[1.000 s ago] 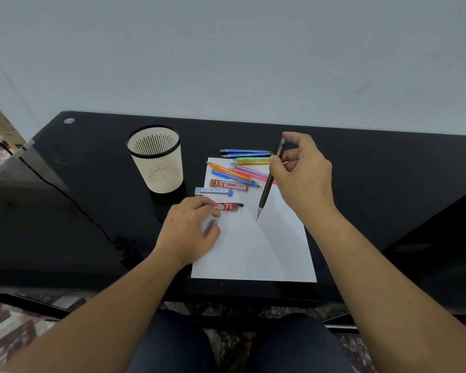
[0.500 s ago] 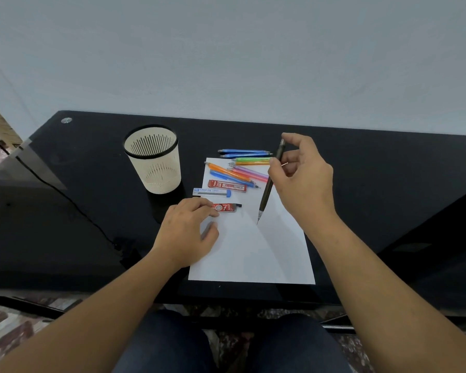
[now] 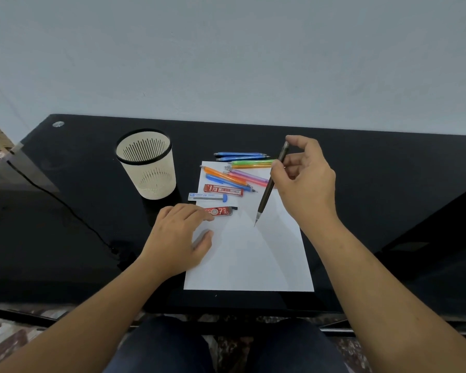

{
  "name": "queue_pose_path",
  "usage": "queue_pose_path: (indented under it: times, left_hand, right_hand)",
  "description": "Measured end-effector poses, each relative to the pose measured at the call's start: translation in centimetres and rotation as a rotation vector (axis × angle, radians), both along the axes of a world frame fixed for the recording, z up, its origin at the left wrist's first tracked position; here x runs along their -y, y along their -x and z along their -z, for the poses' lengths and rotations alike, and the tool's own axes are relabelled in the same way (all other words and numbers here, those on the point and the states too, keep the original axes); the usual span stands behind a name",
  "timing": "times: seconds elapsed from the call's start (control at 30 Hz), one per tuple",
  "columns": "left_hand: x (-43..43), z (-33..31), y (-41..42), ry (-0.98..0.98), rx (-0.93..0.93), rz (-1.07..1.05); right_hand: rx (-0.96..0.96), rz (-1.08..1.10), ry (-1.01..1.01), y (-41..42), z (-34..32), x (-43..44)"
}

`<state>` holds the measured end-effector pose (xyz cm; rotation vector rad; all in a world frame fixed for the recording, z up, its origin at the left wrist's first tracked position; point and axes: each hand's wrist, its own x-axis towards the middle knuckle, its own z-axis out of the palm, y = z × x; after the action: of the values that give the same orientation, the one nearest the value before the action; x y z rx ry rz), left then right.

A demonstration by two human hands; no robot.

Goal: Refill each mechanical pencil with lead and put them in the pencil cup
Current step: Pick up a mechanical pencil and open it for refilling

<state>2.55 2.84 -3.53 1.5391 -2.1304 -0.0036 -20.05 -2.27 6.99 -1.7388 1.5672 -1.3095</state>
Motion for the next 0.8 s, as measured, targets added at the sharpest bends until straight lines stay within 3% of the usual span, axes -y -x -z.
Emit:
queue_pose_path:
  times: [0.47, 0.8]
  left_hand:
    - [-1.5, -3.4, -5.4, 0.081, -0.01, -0.171]
    - [-1.6, -6.8, -9.7, 0.137, 0.051, -0.222]
  right_hand:
    - [0.244, -0.083, 0.116, -4.4, -2.7, -0.7]
    - [0.174, -0.226, 0.185, -11.1, -3.1, 0.9]
